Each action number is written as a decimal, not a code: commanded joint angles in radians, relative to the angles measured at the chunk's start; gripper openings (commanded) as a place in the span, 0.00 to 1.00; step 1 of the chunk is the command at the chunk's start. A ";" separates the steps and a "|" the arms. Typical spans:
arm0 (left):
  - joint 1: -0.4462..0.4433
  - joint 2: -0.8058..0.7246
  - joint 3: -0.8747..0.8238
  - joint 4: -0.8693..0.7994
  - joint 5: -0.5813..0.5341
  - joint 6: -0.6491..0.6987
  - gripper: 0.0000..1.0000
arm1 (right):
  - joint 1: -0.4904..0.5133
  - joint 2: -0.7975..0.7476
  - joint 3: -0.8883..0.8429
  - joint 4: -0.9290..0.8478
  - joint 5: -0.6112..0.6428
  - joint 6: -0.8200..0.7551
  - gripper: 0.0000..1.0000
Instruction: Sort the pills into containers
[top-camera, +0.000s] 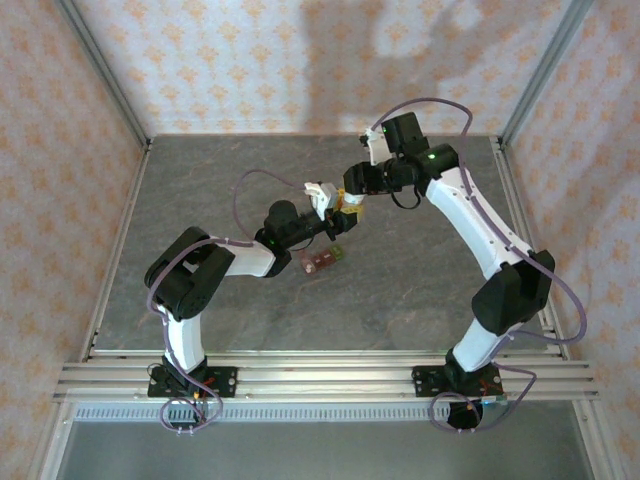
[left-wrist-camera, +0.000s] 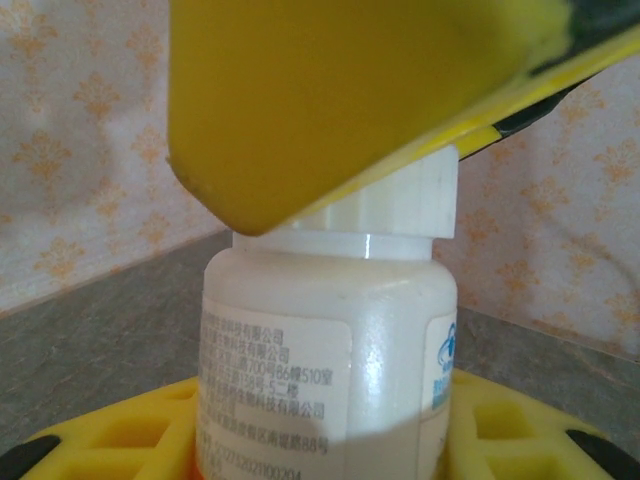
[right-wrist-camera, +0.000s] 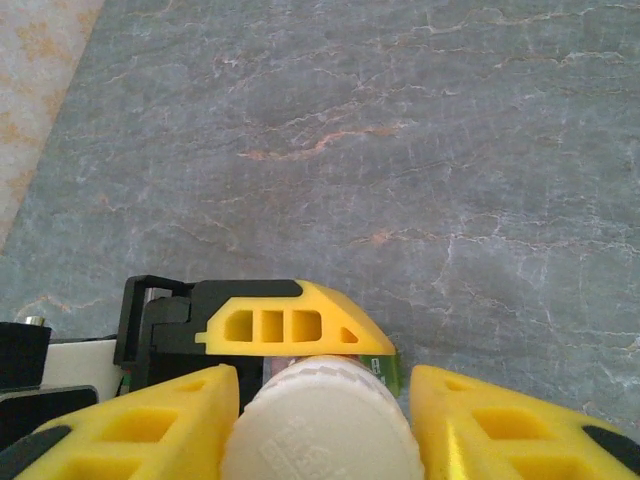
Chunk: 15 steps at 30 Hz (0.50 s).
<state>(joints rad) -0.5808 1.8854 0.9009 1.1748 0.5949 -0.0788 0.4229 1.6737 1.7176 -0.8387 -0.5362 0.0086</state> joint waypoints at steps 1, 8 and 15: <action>0.001 -0.025 0.018 0.067 0.006 0.004 0.00 | -0.001 -0.009 0.014 -0.007 0.021 0.040 0.44; -0.001 -0.014 0.028 0.070 0.003 0.001 0.00 | 0.070 -0.038 -0.100 0.081 0.268 0.401 0.39; -0.002 -0.011 0.027 0.070 0.000 -0.001 0.00 | 0.147 -0.094 -0.208 0.240 0.369 0.604 0.44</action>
<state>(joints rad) -0.5804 1.8885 0.9005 1.1194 0.5957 -0.0792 0.5358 1.5848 1.5227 -0.6350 -0.2066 0.4759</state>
